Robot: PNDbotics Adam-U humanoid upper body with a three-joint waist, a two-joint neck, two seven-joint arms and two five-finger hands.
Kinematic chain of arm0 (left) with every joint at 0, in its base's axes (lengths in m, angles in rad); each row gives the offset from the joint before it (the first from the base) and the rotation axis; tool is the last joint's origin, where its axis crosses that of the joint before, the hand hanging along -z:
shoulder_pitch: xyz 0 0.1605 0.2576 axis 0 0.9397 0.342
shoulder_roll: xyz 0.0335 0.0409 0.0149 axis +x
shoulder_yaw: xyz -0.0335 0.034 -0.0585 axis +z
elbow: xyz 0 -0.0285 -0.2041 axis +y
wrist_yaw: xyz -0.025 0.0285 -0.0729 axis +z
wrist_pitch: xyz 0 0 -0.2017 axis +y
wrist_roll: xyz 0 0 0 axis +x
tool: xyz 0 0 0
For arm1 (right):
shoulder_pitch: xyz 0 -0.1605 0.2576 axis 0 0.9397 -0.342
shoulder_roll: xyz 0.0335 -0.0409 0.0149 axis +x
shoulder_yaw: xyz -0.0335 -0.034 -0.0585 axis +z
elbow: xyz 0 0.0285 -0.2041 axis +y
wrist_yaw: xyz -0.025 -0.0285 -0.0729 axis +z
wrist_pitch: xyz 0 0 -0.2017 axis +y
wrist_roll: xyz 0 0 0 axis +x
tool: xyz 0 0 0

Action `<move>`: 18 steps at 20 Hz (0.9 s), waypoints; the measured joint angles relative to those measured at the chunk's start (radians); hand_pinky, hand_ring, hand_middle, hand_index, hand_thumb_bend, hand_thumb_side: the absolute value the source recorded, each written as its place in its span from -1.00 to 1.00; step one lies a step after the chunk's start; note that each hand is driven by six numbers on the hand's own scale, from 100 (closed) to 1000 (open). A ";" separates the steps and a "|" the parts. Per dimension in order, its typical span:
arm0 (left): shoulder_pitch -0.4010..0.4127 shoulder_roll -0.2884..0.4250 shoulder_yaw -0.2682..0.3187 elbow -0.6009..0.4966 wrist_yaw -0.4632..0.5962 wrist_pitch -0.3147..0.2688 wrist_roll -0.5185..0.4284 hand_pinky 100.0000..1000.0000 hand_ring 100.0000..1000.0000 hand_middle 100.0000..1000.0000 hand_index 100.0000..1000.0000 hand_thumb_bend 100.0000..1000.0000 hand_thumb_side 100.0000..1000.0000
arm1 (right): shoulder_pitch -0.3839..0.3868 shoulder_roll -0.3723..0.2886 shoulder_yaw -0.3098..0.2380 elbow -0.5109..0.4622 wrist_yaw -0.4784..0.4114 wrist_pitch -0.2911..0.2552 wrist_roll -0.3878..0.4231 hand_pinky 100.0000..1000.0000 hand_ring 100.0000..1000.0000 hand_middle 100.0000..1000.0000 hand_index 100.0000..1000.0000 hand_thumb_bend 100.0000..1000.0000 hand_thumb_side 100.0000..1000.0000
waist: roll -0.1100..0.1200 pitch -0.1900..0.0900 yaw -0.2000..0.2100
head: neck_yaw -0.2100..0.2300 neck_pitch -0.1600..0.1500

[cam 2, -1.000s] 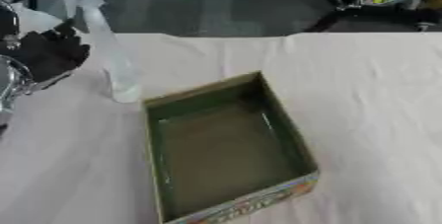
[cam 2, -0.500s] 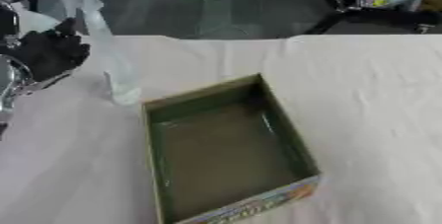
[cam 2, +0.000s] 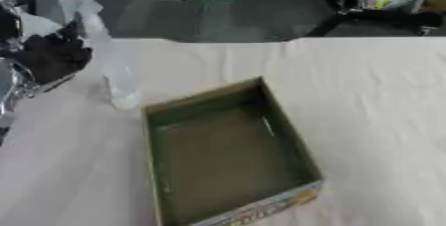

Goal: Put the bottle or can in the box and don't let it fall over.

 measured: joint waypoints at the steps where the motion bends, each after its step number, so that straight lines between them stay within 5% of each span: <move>1: -0.002 0.001 0.000 0.005 0.000 -0.002 0.000 -1.00 -1.00 -0.72 0.94 -0.51 1.00 | -0.003 0.000 0.000 0.000 0.000 -0.001 0.001 0.67 0.85 1.00 1.00 -1.00 0.34 | 0.001 0.001 -0.003 | 0.002 -0.001; 18: -0.028 0.026 0.013 0.035 -0.006 -0.027 -0.007 -1.00 -1.00 -0.71 0.94 -0.51 1.00 | -0.016 -0.001 0.000 0.000 0.000 -0.009 0.009 0.68 0.85 1.00 1.00 -1.00 0.36 | 0.011 0.037 -0.032 | 0.030 -0.019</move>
